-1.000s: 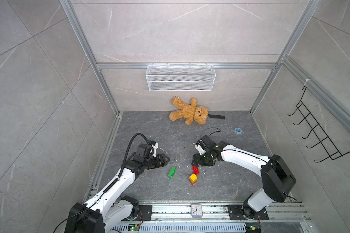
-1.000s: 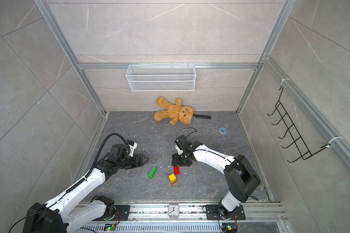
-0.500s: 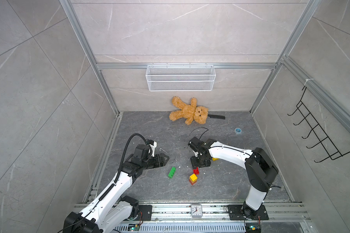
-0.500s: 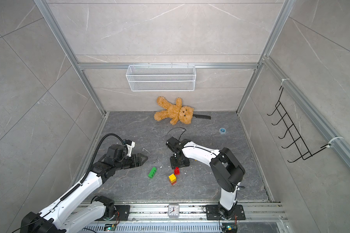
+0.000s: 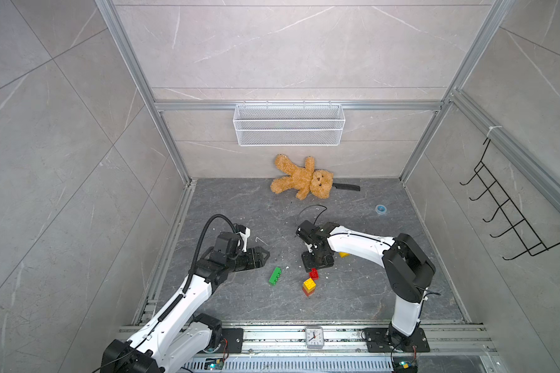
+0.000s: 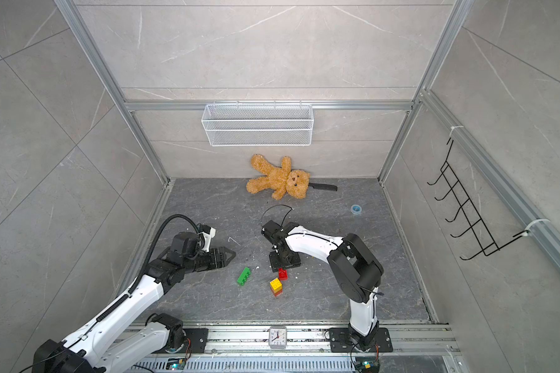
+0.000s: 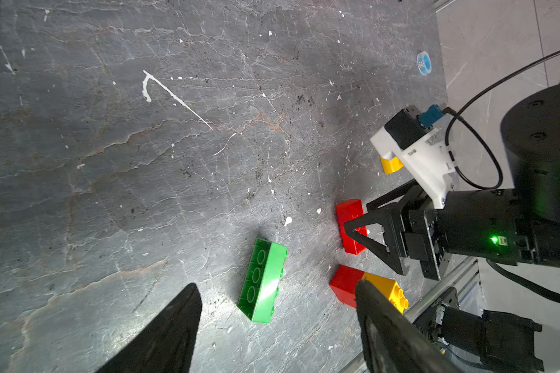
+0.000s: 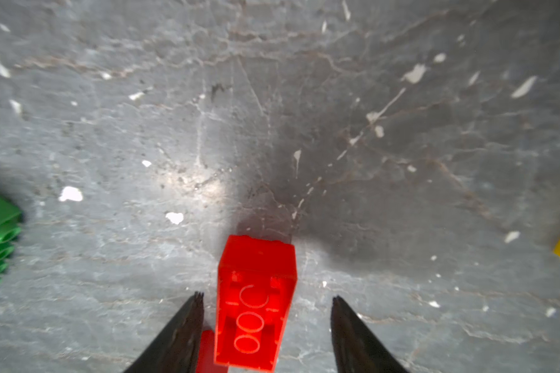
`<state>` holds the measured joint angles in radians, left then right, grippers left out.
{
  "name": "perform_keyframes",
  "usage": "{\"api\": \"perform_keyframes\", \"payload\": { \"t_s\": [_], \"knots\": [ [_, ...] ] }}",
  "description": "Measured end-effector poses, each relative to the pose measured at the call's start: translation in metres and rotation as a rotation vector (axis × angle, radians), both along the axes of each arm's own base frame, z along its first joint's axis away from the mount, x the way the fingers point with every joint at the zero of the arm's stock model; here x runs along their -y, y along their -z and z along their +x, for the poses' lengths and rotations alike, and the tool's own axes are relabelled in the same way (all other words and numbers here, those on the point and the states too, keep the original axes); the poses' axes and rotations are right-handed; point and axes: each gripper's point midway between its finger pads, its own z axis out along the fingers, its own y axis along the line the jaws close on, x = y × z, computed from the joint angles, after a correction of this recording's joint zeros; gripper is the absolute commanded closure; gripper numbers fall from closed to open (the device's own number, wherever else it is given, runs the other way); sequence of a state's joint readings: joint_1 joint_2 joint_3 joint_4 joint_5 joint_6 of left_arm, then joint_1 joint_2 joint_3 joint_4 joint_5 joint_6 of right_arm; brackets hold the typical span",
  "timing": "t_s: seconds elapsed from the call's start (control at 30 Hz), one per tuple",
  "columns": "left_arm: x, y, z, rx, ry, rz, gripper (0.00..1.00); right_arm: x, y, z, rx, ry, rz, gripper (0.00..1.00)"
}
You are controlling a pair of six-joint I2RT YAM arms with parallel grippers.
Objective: Assemble an ice cream with lego
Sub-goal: Adjust the lego brick at the center of the board.
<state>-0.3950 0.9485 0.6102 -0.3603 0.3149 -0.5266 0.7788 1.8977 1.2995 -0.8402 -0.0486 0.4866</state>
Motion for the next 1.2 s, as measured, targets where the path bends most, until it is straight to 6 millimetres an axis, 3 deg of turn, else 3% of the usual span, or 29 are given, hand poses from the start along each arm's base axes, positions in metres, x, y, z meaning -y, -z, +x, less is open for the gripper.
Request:
{"api": "perform_keyframes", "payload": {
  "t_s": [0.33, 0.67, 0.77, 0.87, 0.97, 1.07, 1.13, 1.2],
  "knots": [
    [-0.001, -0.002, -0.002, 0.004, 0.000, -0.001, 0.22, -0.008, 0.010, 0.007, -0.014, -0.016, -0.010, 0.63],
    [0.002, -0.006, -0.001, 0.019, 0.007, -0.018, 0.17, -0.015, -0.007, 0.017, 0.035, -0.035, 0.031, 0.72],
    [0.007, -0.010, 0.001, 0.026, 0.027, -0.041, 0.11, -0.019, -0.038, 0.028, 0.119, -0.035, 0.128, 0.72],
    [0.018, -0.022, 0.007, 0.056, 0.070, -0.083, 0.07, -0.019, -0.088, 0.042, 0.248, -0.016, 0.302, 0.72],
    [0.037, -0.046, 0.016, 0.130, 0.152, -0.165, 0.06, -0.016, -0.156, 0.051, 0.419, 0.002, 0.548, 0.72],
    [0.061, -0.079, 0.021, 0.234, 0.271, -0.284, 0.07, -0.018, -0.218, 0.047, 0.570, -0.004, 0.816, 0.71],
    [0.079, -0.101, 0.021, 0.292, 0.362, -0.352, 0.07, -0.023, -0.244, 0.039, 0.632, -0.029, 0.969, 0.71],
    [0.097, -0.121, 0.018, 0.339, 0.455, -0.403, 0.07, -0.030, -0.259, 0.032, 0.655, -0.055, 1.077, 0.71]
  ]
}}
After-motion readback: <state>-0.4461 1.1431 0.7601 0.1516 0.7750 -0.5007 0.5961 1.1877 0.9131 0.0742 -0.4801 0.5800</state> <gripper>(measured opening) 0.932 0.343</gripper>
